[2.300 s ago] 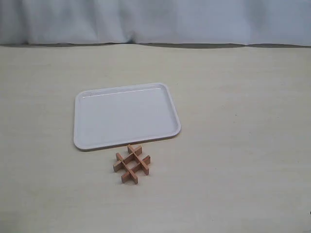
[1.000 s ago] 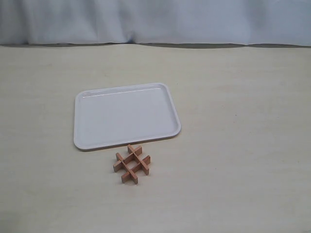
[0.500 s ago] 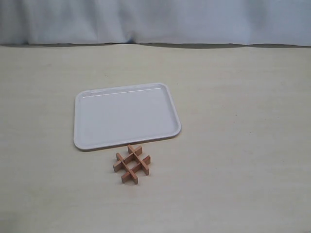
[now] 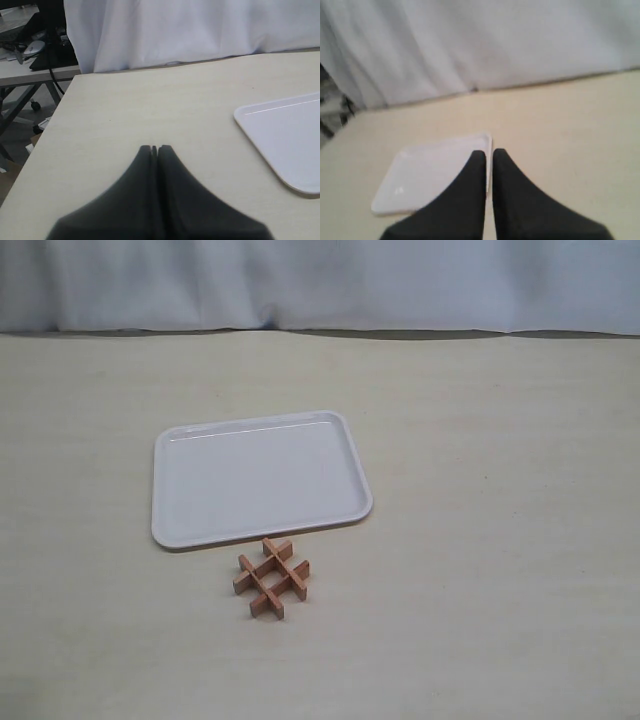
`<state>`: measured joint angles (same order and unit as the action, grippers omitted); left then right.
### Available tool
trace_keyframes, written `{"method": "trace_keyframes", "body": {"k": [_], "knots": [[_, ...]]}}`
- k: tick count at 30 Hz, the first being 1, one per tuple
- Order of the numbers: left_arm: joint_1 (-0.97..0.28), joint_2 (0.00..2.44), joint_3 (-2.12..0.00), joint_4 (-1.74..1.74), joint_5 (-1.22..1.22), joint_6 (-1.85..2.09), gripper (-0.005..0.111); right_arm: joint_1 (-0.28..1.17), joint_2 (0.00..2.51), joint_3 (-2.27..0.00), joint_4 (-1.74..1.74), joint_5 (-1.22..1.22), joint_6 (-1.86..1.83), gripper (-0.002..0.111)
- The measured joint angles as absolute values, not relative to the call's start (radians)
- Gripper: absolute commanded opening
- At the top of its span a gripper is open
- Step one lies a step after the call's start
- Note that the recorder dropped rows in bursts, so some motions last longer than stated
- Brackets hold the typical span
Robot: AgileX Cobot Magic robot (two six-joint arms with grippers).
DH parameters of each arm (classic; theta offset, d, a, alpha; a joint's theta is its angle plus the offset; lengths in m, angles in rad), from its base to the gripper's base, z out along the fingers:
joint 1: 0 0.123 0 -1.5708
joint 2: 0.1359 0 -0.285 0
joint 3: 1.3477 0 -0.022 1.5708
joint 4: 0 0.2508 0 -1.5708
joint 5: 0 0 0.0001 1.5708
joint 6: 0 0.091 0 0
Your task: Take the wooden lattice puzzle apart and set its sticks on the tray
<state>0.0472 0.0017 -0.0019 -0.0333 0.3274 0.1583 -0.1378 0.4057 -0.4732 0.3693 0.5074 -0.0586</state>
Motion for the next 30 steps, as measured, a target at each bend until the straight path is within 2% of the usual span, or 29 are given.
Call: {"method": "trace_keyframes", "body": {"k": [4, 10, 16, 23, 30], "knots": [[0.047, 0.002, -0.002, -0.033, 0.327, 0.158, 0.0, -0.138, 0.624, -0.547, 0.441, 0.664, -0.223, 0.005], [0.047, 0.002, -0.002, -0.033, 0.327, 0.158, 0.0, -0.12, 0.971, -0.57, 0.747, 0.794, -0.578, 0.005], [0.047, 0.002, -0.002, -0.033, 0.327, 0.158, 0.0, 0.128, 1.205, -0.572, 0.767, 0.644, -0.638, 0.005], [0.047, 0.002, -0.002, -0.033, 0.327, 0.158, 0.0, 0.452, 1.45, -0.724, 0.369, 0.545, -0.278, 0.005], [0.047, 0.002, -0.002, -0.033, 0.327, 0.158, 0.0, 0.584, 1.7, -0.969, -0.104, 0.687, 0.123, 0.005]]}}
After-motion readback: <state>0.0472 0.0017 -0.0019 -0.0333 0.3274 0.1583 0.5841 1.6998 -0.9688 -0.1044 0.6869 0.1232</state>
